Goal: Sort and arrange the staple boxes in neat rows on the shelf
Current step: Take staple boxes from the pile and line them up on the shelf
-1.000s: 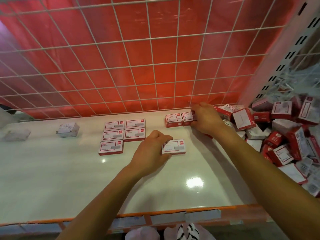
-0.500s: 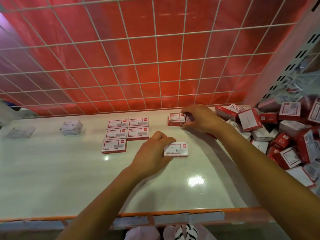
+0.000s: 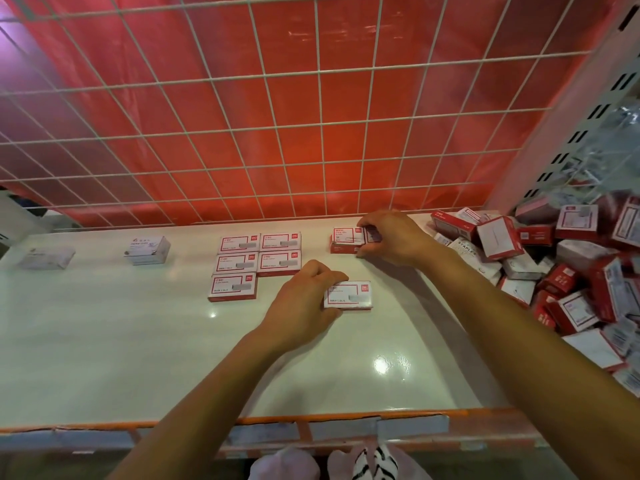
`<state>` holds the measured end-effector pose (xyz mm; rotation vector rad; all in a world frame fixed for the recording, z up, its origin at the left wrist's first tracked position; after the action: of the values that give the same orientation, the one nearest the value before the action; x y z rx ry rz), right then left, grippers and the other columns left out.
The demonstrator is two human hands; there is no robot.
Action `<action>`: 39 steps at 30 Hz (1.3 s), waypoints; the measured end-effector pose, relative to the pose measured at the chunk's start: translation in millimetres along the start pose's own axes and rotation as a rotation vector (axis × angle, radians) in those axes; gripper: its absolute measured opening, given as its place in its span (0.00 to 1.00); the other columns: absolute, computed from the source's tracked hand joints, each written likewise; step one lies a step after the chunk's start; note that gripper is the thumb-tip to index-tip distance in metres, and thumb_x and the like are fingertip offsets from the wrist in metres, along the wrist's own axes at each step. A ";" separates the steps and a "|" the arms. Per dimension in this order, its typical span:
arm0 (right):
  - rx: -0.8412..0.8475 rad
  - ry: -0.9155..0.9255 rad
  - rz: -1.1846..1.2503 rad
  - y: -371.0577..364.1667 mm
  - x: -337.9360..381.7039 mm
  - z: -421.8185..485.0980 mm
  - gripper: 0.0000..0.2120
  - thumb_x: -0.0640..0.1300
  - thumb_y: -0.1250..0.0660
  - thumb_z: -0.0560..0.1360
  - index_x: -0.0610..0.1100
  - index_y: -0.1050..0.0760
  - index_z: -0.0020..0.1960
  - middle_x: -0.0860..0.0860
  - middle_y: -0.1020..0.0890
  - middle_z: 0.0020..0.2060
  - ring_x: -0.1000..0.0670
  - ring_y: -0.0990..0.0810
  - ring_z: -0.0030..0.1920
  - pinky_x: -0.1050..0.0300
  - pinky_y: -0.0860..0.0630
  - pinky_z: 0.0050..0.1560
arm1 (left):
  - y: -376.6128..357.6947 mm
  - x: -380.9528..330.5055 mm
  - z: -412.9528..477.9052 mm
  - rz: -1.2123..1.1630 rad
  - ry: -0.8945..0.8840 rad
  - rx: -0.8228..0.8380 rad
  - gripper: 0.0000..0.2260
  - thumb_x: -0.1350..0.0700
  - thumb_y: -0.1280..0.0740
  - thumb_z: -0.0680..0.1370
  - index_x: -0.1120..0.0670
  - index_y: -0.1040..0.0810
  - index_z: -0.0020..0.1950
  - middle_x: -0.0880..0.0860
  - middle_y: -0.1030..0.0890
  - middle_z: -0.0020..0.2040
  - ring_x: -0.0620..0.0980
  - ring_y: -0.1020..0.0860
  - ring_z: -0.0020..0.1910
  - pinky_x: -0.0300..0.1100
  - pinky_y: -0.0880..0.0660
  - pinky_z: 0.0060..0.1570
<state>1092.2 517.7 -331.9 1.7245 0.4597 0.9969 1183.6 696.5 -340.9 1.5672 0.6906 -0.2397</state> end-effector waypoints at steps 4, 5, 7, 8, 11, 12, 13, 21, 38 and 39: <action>-0.019 0.032 -0.029 -4.4 1.6 5.1 0.20 0.51 0.27 0.70 0.45 0.24 0.59 0.47 0.20 0.55 0.48 0.25 0.51 0.54 0.29 0.48 | 1.1 2.4 -2.5 0.000 0.008 -0.016 0.23 0.49 0.29 0.75 0.44 0.29 0.69 0.48 0.27 0.62 0.47 0.28 0.62 0.31 0.31 0.52; -0.021 0.034 -0.032 -5.0 2.2 6.3 0.19 0.50 0.27 0.70 0.45 0.23 0.58 0.47 0.20 0.54 0.48 0.25 0.51 0.53 0.28 0.48 | 1.4 2.4 -2.8 0.003 0.011 -0.020 0.23 0.49 0.29 0.75 0.44 0.29 0.69 0.48 0.27 0.62 0.46 0.28 0.63 0.32 0.31 0.53; -0.024 0.033 -0.035 -5.5 3.4 8.0 0.19 0.51 0.27 0.70 0.46 0.23 0.58 0.47 0.20 0.54 0.48 0.26 0.51 0.52 0.27 0.49 | 2.0 3.4 -4.4 0.008 0.015 -0.030 0.24 0.49 0.29 0.75 0.44 0.29 0.70 0.48 0.27 0.62 0.46 0.29 0.63 0.32 0.29 0.54; -0.024 0.035 -0.036 -5.3 3.7 8.4 0.19 0.51 0.26 0.70 0.46 0.23 0.58 0.47 0.20 0.54 0.48 0.26 0.51 0.52 0.27 0.49 | 2.2 4.3 -5.2 0.009 0.019 -0.035 0.24 0.49 0.29 0.74 0.44 0.29 0.70 0.48 0.27 0.62 0.46 0.29 0.63 0.33 0.28 0.54; -0.017 0.038 -0.037 -5.1 2.9 9.3 0.20 0.51 0.26 0.70 0.46 0.24 0.59 0.48 0.21 0.55 0.48 0.26 0.52 0.53 0.29 0.49 | 3.5 5.5 -8.0 0.031 0.023 -0.051 0.24 0.49 0.28 0.74 0.44 0.29 0.69 0.48 0.26 0.61 0.46 0.29 0.62 0.36 0.26 0.55; -0.014 0.038 -0.039 -5.7 2.6 9.6 0.21 0.52 0.26 0.70 0.46 0.24 0.59 0.48 0.21 0.55 0.48 0.26 0.52 0.54 0.29 0.49 | 4.2 5.6 -8.3 0.044 0.018 -0.059 0.24 0.49 0.28 0.74 0.45 0.29 0.69 0.48 0.26 0.61 0.46 0.29 0.62 0.35 0.26 0.54; -0.012 0.035 -0.041 -6.5 2.4 9.9 0.21 0.53 0.27 0.69 0.47 0.24 0.60 0.49 0.21 0.55 0.49 0.27 0.52 0.53 0.28 0.50 | 5.0 5.6 -8.4 0.057 0.014 -0.065 0.24 0.49 0.29 0.74 0.45 0.29 0.70 0.48 0.26 0.61 0.46 0.29 0.61 0.35 0.27 0.54; -0.224 0.060 -0.015 -8.2 9.6 -14.6 0.25 0.46 0.28 0.71 0.48 0.28 0.67 0.49 0.25 0.64 0.47 0.31 0.64 0.50 0.35 0.66 | 14.5 7.5 -12.2 0.045 0.055 -0.122 0.25 0.50 0.29 0.74 0.46 0.30 0.71 0.48 0.26 0.63 0.44 0.30 0.59 0.28 0.35 0.47; -0.083 0.172 0.269 -44.6 81.6 -70.6 0.25 0.47 0.29 0.73 0.46 0.29 0.68 0.49 0.26 0.57 0.56 0.28 0.50 0.70 0.30 0.48 | 32.9 30.8 -55.6 0.035 0.089 -0.255 0.25 0.49 0.29 0.74 0.47 0.28 0.70 0.50 0.25 0.63 0.48 0.30 0.62 0.35 0.34 0.57; -0.082 0.168 0.273 -48.3 85.6 -70.6 0.24 0.48 0.29 0.73 0.46 0.28 0.67 0.49 0.25 0.57 0.57 0.29 0.48 0.72 0.31 0.46 | 34.2 33.9 -59.1 0.059 0.095 -0.267 0.25 0.48 0.29 0.74 0.47 0.29 0.70 0.49 0.26 0.65 0.48 0.30 0.63 0.35 0.35 0.58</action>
<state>1093.1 638.7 -334.0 1.6656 0.2898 1.3451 1214.7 763.7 -322.7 1.3474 0.7181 -0.0267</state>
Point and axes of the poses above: each hand's wrist, its own z-axis towards the middle knuckle, its own y-axis out of the back of the hand, x = y × z, the point moved 1 cm from there along z, towards the middle knuckle
